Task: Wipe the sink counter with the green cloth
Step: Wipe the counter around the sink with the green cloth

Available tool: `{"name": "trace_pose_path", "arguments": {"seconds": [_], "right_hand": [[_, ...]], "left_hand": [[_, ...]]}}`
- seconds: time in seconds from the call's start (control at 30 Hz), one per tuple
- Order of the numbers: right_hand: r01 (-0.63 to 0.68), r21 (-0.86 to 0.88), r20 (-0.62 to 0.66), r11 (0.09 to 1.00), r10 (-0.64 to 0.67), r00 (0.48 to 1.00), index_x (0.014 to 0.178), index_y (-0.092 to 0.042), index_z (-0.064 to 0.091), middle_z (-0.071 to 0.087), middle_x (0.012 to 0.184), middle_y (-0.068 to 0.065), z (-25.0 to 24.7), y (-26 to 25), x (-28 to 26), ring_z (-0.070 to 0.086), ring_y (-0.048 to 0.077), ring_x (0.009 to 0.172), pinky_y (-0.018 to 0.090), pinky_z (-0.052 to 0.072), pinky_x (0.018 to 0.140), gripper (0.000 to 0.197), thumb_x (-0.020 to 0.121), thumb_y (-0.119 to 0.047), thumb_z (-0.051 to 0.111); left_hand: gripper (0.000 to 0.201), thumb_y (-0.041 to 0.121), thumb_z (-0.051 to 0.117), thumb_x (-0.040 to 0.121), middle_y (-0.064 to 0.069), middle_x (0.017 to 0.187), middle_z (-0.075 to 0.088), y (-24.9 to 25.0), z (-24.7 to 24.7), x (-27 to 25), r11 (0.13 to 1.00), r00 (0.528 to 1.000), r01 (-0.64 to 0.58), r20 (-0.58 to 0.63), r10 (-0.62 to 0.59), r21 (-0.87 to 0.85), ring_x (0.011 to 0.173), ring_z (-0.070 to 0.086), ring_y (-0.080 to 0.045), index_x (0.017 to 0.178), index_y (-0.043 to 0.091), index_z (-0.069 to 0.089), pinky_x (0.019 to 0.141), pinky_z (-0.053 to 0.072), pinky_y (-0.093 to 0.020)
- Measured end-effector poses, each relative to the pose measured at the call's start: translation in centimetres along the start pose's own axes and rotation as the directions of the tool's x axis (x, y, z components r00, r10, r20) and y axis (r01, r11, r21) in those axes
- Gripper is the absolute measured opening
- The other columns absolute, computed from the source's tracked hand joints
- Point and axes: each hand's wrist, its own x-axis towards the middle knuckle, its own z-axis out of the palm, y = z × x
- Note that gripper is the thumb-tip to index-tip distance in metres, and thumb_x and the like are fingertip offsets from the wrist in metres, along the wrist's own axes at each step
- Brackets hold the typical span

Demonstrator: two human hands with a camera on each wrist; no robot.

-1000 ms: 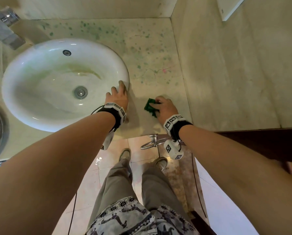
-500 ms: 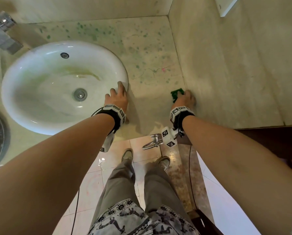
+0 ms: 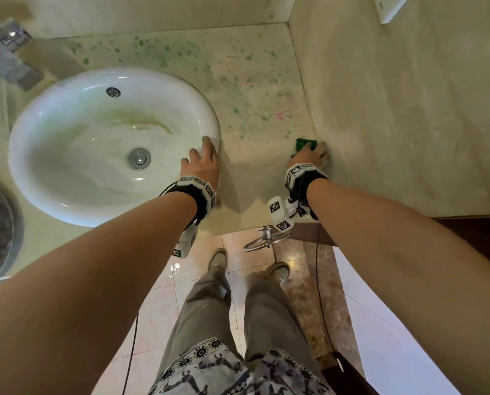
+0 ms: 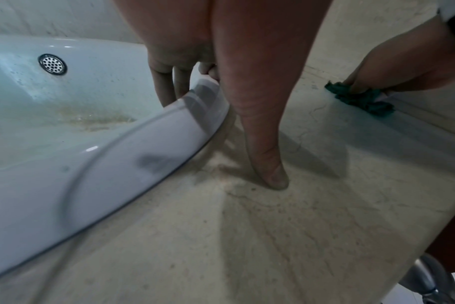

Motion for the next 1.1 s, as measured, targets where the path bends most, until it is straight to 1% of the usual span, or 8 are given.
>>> {"name": "trace_pose_path", "arguments": {"seconds": [0.2,0.33,0.5,0.63,0.7,0.83,0.97,1.1], "right_hand": [[0.137,-0.018,-0.012,0.990,-0.137,0.990,0.148,-0.008,0.024,0.011,0.155,0.016,-2.1,-1.5,0.9,0.015,0.034,0.142,0.043,0.020,0.117,0.058,0.096,-0.022,0.045],[0.271,0.208,-0.002,0.940,-0.277,0.961,0.141,-0.016,0.041,0.028,0.149,0.016,-2.0,-1.5,1.8,0.031,0.032,0.136,0.043,0.030,0.109,0.051,0.091,-0.018,0.050],[0.451,0.366,-0.136,0.814,-0.433,0.891,0.100,-0.018,0.050,0.038,0.104,0.005,-0.3,-0.1,-0.2,0.053,0.028,0.100,0.032,0.045,0.092,0.006,0.094,-0.017,0.052],[0.548,0.339,-0.117,0.764,-0.544,0.831,0.111,-0.014,0.066,0.048,0.110,0.006,1.0,1.5,-0.2,0.052,0.032,0.105,0.033,0.044,0.099,0.028,0.088,-0.003,0.054],[0.540,0.369,-0.147,0.757,-0.526,0.838,0.110,-0.015,0.067,0.052,0.115,0.009,1.0,1.9,0.3,0.054,0.032,0.102,0.032,0.047,0.094,0.028,0.087,-0.004,0.055],[0.295,0.465,-0.173,0.835,-0.241,0.955,0.110,-0.013,0.055,0.051,0.113,0.010,-0.6,0.8,1.6,0.053,0.025,0.091,0.024,0.039,0.074,0.018,0.094,-0.022,0.055],[0.254,0.181,-0.154,0.950,-0.228,0.961,0.137,-0.017,0.046,0.036,0.137,0.007,-1.7,-0.5,3.1,0.039,0.030,0.122,0.035,0.038,0.102,0.044,0.093,-0.013,0.050],[0.210,0.103,-0.110,0.972,-0.198,0.974,0.147,-0.019,0.033,0.022,0.148,0.008,-1.7,-2.7,4.7,0.029,0.032,0.133,0.040,0.034,0.110,0.060,0.090,-0.018,0.051]], "left_hand": [[0.150,0.059,0.091,0.039,-0.017,0.156,0.006,0.1,0.0,0.2,0.999,1.000,0.014,0.024,-0.014,0.030,0.111,0.045,-0.032,0.150,-0.004,0.012,0.080,0.044,-0.037],[0.151,0.060,0.090,0.037,-0.016,0.154,0.009,0.2,0.0,0.2,1.000,0.999,0.023,0.028,-0.023,0.021,0.106,0.047,-0.031,0.149,-0.005,0.013,0.077,0.045,-0.036],[0.151,0.059,0.091,0.039,-0.017,0.155,0.006,0.3,-0.2,0.0,1.000,1.000,0.020,0.018,-0.020,0.022,0.109,0.046,-0.032,0.150,-0.005,0.011,0.081,0.046,-0.037],[0.153,0.061,0.091,0.037,-0.017,0.154,0.006,0.2,-0.3,-0.1,1.000,0.999,0.021,0.037,-0.022,0.018,0.109,0.046,-0.032,0.150,-0.004,0.010,0.081,0.046,-0.037],[0.150,0.060,0.091,0.039,-0.016,0.154,0.006,0.2,-0.4,0.0,1.000,0.999,0.018,0.030,-0.019,0.015,0.109,0.046,-0.032,0.149,-0.004,0.011,0.082,0.046,-0.037],[0.148,0.061,0.089,0.043,-0.018,0.154,0.003,0.1,-0.3,0.0,1.000,0.999,-0.009,0.032,0.009,0.023,0.113,0.044,-0.033,0.150,-0.003,0.009,0.085,0.046,-0.038],[0.147,0.061,0.089,0.043,-0.017,0.154,0.002,0.0,-0.3,0.1,1.000,0.999,-0.014,0.038,0.014,0.011,0.115,0.043,-0.034,0.150,-0.003,0.011,0.087,0.045,-0.039],[0.150,0.058,0.091,0.042,-0.017,0.154,0.002,0.1,-0.3,0.2,1.000,0.999,-0.006,0.037,0.005,0.006,0.116,0.042,-0.034,0.150,-0.004,0.009,0.088,0.045,-0.040]]}}
